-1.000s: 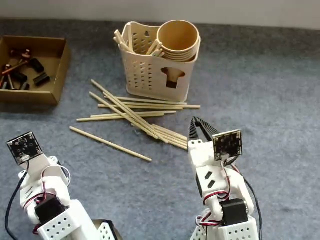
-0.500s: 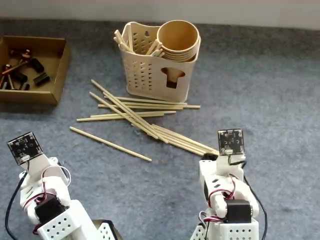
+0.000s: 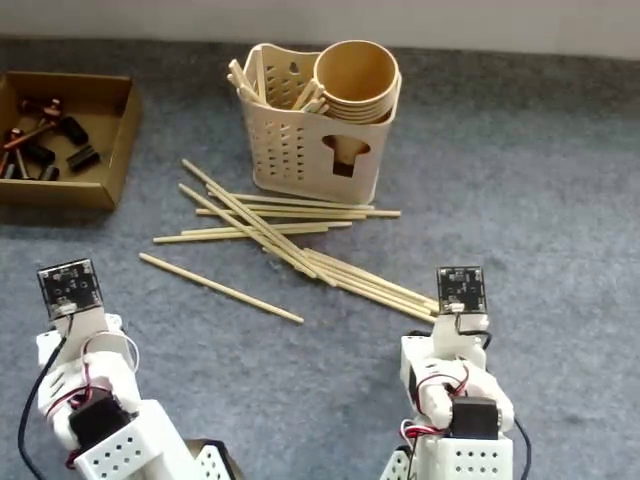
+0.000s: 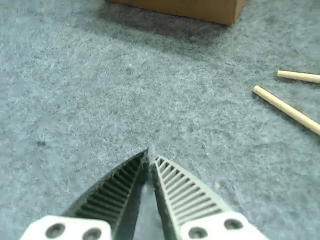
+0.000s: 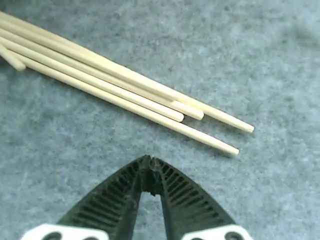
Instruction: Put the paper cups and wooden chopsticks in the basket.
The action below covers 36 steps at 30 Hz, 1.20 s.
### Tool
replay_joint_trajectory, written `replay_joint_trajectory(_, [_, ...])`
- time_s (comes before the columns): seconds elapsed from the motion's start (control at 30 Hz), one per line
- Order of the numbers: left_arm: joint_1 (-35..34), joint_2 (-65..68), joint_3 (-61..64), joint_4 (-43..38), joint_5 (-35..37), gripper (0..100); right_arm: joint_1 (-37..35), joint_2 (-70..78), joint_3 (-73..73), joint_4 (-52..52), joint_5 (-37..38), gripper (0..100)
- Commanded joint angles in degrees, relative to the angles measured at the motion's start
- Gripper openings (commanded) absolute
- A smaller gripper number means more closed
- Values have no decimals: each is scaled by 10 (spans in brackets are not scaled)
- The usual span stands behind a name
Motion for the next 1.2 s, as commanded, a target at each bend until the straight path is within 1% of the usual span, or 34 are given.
replay_joint_trajectory(0.0, [19,0,-81,24,-26,5,7,-3,74,-6,0,6])
replay_joint_trajectory(0.07, [32,1,-123,48,-38,5,7,-3,74,-6,0,6])
replay_joint_trajectory(0.2, [35,3,-195,75,-47,5,7,-3,74,-6,0,6])
replay_joint_trajectory(0.33, [72,4,-240,133,-119,5,7,-3,74,-6,0,6])
replay_joint_trajectory(0.53, [107,4,-278,206,-172,5,7,-3,74,-6,0,6])
replay_joint_trajectory(0.67, [131,22,-287,226,-208,5,7,-3,74,-6,0,6])
replay_joint_trajectory(0.83, [174,158,-355,229,-219,5,7,-3,74,-6,0,5])
replay_joint_trajectory(1.0, [254,340,-440,253,-280,12,7,-3,74,-6,-1,5])
replay_joint_trajectory(1.1, [300,432,-479,271,-318,69,7,-3,73,-7,-1,5])
replay_joint_trajectory(1.17, [328,483,-496,273,-345,82,7,-3,73,-7,-1,5])
